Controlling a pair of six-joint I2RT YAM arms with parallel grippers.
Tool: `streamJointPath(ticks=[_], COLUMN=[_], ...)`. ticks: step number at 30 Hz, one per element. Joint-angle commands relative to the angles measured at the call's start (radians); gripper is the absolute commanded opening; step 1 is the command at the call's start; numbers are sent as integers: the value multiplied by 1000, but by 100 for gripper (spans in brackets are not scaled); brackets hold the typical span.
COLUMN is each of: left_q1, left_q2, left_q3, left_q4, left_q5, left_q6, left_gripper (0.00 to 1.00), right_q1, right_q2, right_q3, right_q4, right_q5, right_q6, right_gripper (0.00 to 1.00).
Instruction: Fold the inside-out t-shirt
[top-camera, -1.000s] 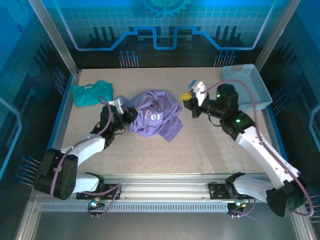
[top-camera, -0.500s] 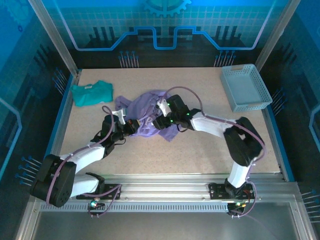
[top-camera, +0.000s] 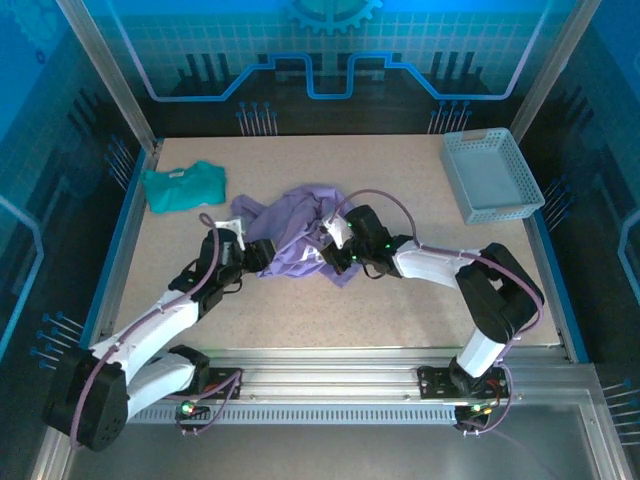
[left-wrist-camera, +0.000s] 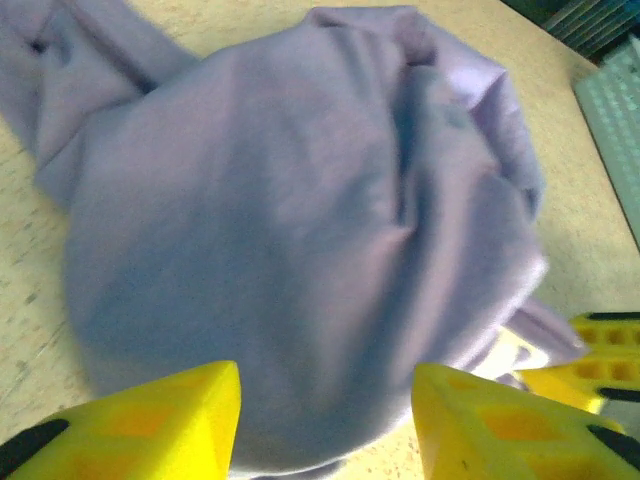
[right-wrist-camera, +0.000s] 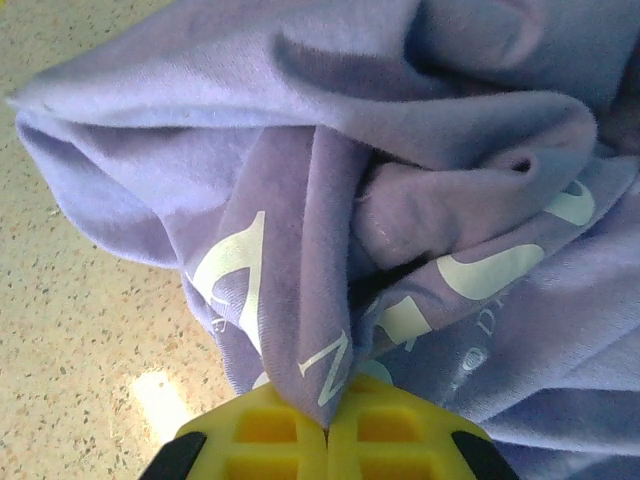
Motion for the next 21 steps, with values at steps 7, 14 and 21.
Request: streamJointPath(ticks=[7,14,21], left_q1=[-134,-141,-106], left_q2=[233,503,550], left_q3=[226,412,543], left_q4=[-48,-71,-116], left_q5=[-23,22,23], left_q6=[275,339,276], left_gripper=[68,64,6], right_q1=[19,19,5], right_q2=[-50,-93,-197], right_q3=[-68,-74,-57], right_q4=[75,48,-51], right_q5=[1,29,146], right_q6=[-20,-24,-74], right_gripper=[0,0,0])
